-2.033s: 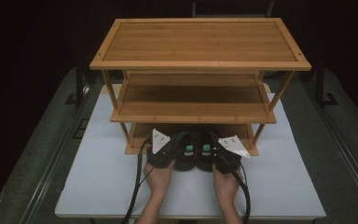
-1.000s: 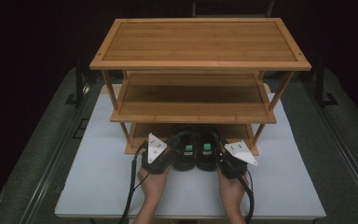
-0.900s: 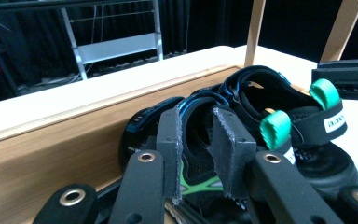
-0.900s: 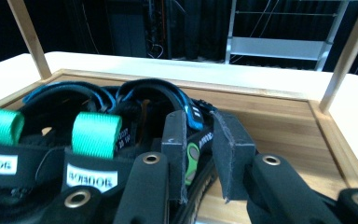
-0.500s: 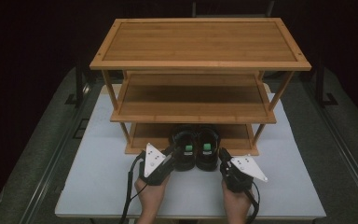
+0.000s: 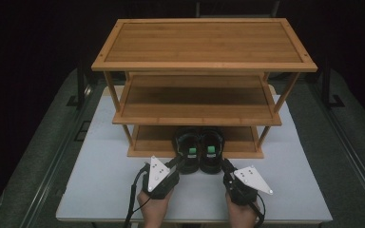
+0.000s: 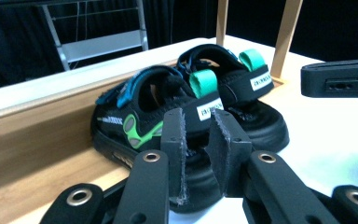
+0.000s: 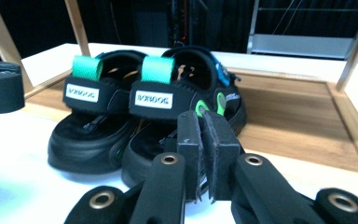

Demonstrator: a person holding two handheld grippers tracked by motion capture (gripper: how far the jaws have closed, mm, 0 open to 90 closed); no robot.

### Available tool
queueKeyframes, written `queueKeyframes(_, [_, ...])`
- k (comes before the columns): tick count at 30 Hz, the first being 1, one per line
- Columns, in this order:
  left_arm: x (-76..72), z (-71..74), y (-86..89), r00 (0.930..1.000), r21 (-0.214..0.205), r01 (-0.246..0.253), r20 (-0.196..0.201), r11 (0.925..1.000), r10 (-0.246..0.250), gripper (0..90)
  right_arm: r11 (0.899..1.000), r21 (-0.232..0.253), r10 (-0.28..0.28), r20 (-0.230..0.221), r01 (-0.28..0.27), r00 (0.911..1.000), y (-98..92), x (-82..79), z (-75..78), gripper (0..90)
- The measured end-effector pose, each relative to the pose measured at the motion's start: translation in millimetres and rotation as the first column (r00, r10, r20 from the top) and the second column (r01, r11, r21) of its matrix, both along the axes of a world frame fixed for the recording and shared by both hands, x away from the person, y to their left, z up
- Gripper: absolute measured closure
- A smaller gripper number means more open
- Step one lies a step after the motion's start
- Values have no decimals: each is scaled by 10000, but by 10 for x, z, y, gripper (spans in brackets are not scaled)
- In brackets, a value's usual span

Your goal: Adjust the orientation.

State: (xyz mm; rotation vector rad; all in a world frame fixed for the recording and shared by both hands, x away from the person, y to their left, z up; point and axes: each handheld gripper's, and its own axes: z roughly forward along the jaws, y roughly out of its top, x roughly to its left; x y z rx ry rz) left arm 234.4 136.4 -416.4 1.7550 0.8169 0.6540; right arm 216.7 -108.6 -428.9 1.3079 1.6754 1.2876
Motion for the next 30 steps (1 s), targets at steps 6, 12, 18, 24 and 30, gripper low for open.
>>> queueKeyframes(6, [-42,-77,-26,9998,153,99,-191,9998,-96,755,9998,-29,180,-234,-181,9996,8,-36,-36,850])
queueKeyframes(12, [-62,-186,-71,9982,402,143,-587,9991,-120,756,9984,-265,484,-557,-499,9973,67,-43,-79,839])
queueKeyframes(18, [-57,-248,-95,9964,760,109,-850,9970,-44,755,9973,-335,622,-845,-652,9945,106,-62,-126,827])
queueKeyframes(24, [-18,-285,-113,9929,914,-104,-1169,9958,211,743,9965,-461,649,-1110,-704,9917,123,-43,-171,813])
queueKeyframes(30, [-8,-275,-138,9921,1045,-346,-1160,9939,467,740,9965,-551,550,-1308,-626,9899,148,-6,-191,782])
